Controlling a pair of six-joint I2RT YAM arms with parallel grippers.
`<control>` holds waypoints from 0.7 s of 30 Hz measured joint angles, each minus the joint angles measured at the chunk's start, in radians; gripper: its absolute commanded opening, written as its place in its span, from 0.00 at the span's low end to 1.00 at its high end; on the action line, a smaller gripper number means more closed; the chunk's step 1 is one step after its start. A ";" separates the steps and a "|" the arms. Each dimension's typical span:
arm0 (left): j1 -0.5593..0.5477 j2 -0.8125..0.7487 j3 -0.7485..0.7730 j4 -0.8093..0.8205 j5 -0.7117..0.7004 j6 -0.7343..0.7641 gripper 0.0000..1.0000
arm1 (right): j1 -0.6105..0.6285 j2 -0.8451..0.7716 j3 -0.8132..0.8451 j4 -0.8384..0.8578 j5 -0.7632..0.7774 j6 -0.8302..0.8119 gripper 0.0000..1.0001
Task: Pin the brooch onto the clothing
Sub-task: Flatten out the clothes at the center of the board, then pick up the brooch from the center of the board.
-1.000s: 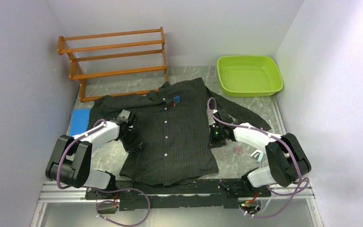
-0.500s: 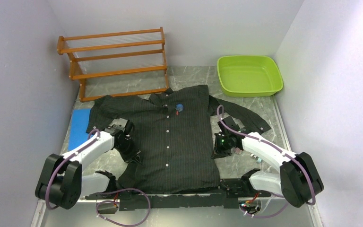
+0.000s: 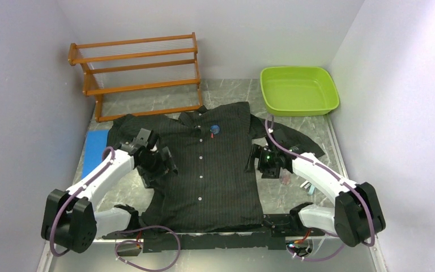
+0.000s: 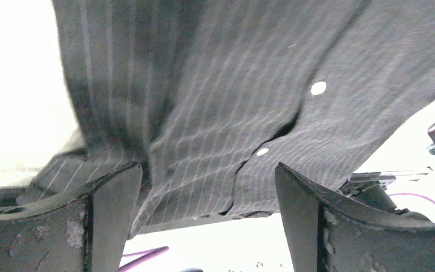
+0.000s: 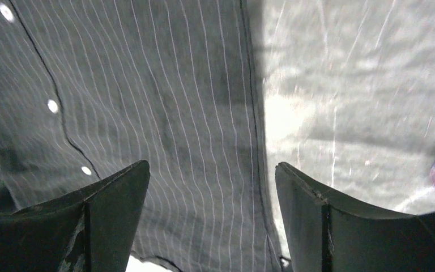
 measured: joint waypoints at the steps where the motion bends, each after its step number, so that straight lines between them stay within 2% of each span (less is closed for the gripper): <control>1: 0.000 0.013 0.029 0.008 -0.002 0.019 0.92 | -0.019 0.010 0.004 0.018 -0.009 -0.001 0.85; 8: 0.000 0.081 0.199 0.106 0.014 0.157 0.94 | -0.284 0.075 0.008 0.123 -0.121 -0.029 0.83; 10: -0.003 0.101 0.226 0.145 0.035 0.185 0.91 | -0.333 0.069 0.008 0.125 -0.118 -0.040 0.83; 15: -0.035 0.187 0.268 0.233 0.076 0.211 0.91 | -0.376 -0.006 0.008 0.082 -0.032 -0.053 0.79; 21: -0.124 0.306 0.307 0.323 0.134 0.217 0.90 | -0.426 -0.133 0.005 0.006 0.125 -0.010 0.75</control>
